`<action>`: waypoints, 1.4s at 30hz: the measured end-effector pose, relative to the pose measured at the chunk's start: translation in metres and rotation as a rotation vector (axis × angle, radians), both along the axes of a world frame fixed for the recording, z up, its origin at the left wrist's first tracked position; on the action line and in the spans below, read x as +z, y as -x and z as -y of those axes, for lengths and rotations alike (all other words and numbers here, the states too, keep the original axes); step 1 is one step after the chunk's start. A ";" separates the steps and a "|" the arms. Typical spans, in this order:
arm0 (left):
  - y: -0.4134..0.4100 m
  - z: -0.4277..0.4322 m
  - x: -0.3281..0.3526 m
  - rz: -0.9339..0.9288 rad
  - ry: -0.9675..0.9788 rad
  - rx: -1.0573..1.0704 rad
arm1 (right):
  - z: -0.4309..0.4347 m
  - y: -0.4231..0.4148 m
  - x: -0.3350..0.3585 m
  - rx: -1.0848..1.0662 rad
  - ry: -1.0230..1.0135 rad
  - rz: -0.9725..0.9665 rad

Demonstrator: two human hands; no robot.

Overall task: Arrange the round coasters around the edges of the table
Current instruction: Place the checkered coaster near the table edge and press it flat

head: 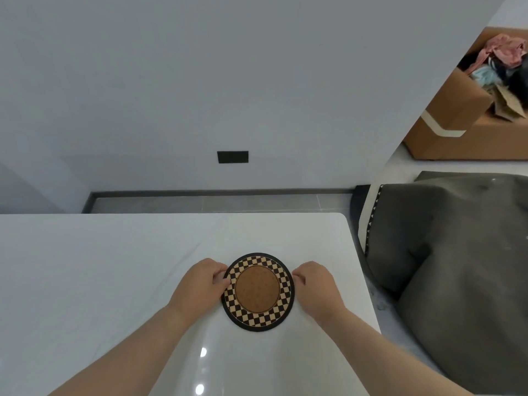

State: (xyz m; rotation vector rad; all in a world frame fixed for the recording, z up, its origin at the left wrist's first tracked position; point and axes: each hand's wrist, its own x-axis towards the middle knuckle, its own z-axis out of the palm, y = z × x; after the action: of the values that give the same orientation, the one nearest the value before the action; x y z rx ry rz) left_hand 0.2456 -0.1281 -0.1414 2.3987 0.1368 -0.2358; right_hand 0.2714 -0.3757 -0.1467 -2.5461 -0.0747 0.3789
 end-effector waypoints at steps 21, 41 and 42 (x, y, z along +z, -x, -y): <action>0.035 -0.021 -0.041 0.121 -0.467 -0.313 | 0.027 0.026 -0.033 0.388 0.318 0.161; 0.037 -0.023 -0.051 0.196 -0.496 -0.298 | 0.024 0.025 -0.032 0.299 0.304 0.151; 0.036 -0.023 -0.051 0.193 -0.489 -0.299 | 0.024 0.025 -0.033 0.288 0.297 0.160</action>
State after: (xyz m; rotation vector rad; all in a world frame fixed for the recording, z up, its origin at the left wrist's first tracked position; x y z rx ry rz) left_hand 0.2095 -0.1046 -0.1928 2.9100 -0.2882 -0.1133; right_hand 0.2461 -0.3999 -0.1798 -2.8636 -0.4825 0.3135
